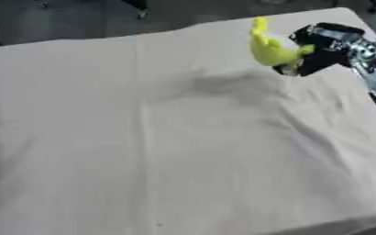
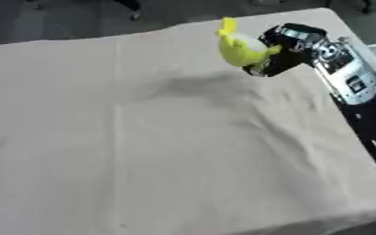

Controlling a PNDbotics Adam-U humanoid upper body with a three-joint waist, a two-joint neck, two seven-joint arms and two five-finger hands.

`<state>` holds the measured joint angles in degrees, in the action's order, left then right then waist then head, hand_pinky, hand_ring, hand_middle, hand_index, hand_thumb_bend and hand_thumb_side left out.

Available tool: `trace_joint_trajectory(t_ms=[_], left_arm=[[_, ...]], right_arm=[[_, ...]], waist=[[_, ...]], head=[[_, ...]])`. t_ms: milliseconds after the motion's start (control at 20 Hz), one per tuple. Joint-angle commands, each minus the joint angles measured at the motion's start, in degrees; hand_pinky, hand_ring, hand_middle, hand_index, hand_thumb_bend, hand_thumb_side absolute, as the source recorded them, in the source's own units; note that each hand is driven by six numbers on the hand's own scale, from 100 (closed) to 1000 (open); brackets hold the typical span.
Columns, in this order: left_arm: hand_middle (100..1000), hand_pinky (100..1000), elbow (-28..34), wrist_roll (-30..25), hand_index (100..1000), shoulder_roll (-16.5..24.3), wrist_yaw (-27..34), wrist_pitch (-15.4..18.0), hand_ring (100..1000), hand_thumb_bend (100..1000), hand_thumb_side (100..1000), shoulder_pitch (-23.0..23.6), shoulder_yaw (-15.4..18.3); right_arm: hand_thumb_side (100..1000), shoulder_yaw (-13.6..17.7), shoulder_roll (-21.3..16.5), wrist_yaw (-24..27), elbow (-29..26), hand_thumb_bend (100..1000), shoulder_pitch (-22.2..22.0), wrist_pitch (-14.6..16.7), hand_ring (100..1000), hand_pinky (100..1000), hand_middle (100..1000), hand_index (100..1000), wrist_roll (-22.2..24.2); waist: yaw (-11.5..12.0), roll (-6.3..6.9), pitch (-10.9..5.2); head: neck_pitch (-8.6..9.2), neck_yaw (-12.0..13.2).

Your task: Pick up the objects with one hand, pass them to the other hand, and then place them into the box on the other side of the table.

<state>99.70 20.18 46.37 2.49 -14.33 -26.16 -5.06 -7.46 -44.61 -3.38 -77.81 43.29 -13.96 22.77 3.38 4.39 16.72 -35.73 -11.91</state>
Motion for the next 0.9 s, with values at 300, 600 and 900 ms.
trace_joint_trajectory(t_ms=[300, 600, 900], left_arm=[[679, 827, 1.0, -0.2, 769, 3.0, -0.3, -0.1, 671, 673, 472, -1.7, 1.1], [678, 826, 1.2, -0.3, 768, 3.2, -0.4, -0.1, 665, 676, 470, -2.1, 1.0], [680, 826, 1.7, -1.0, 769, 3.5, -0.6, -0.1, 668, 677, 471, -3.3, 0.7]], right_arm=[[100, 0.3, 4.0, 3.4, -7.6, 221, -0.1, -0.4, 642, 781, 430, 469, -11.6], [100, -1.0, 7.9, 4.2, -9.5, 213, -0.6, -0.2, 636, 780, 427, 468, -16.3], [100, -2.5, 10.4, 2.4, -11.8, 210, -0.9, 0.3, 632, 780, 427, 468, -17.9]], waist=[[-0.2, 0.99, -2.61], [-0.2, 1.14, -2.82], [-0.1, 1.25, -3.00]], head=[[-0.65, 1.1], [-0.66, 0.9], [-0.82, 0.9]])
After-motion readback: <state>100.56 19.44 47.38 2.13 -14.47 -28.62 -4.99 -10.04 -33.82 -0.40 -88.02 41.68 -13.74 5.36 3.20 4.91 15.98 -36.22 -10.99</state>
